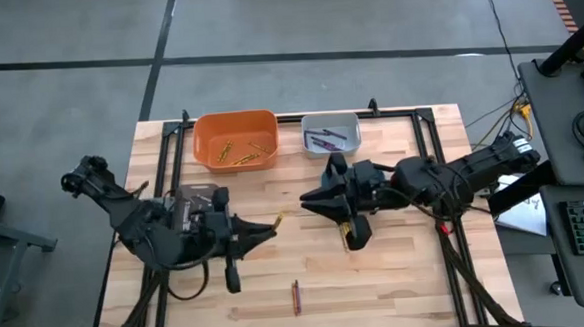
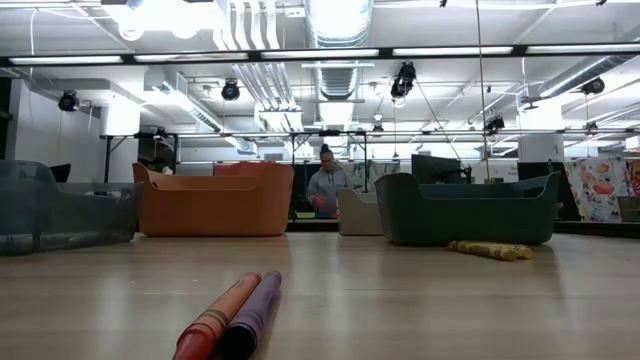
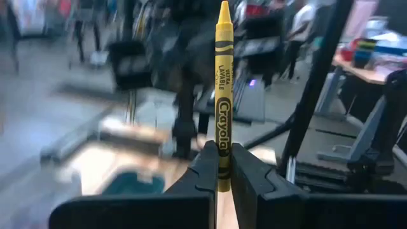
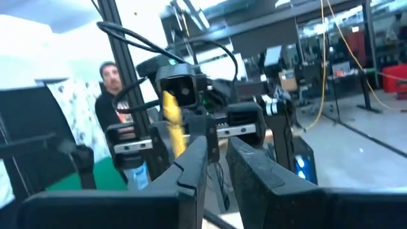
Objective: Sort crayons
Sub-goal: Put the yellow crayon into the orange bin
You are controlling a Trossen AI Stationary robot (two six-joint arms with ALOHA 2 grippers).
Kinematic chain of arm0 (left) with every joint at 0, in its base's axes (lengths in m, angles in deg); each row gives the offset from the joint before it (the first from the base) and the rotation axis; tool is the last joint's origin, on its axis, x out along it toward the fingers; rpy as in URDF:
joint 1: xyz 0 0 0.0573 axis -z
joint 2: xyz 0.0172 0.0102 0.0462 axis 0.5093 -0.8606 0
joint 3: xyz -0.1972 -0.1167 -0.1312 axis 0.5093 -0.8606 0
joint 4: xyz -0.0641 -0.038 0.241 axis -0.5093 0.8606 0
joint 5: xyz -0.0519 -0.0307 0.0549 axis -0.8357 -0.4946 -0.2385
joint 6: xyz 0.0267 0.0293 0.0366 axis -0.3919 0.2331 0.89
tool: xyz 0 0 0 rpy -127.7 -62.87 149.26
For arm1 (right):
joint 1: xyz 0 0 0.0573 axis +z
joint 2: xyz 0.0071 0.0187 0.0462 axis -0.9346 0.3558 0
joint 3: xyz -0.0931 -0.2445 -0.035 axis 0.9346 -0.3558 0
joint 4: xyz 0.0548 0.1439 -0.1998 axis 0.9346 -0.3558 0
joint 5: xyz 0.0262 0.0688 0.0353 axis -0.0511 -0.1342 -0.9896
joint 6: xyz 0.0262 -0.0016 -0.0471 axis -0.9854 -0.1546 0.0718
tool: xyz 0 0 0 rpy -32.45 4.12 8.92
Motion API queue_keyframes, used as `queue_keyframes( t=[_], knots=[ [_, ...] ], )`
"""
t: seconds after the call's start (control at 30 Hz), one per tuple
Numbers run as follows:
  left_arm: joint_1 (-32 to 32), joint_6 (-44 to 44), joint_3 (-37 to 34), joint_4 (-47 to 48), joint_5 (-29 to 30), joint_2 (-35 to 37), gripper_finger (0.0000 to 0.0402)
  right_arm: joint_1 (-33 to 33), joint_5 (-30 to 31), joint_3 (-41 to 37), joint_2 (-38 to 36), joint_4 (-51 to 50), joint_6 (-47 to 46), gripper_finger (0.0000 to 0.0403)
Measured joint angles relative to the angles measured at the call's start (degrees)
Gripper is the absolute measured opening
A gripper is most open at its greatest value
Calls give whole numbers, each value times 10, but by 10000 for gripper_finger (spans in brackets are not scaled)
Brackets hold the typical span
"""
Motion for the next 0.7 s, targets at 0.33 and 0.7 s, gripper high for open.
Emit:
queue_keyframes(
  t=[0.33, 0.7],
  knots=[
    [-95, 19, -3, 163, -10, 47, 0, 0, 3, 0, -3, 30, 4, 59],
    [-596, -35, -138, 503, -299, 134, 0, 1, 3, 0, -4, -24, -75, 59]
  ],
)
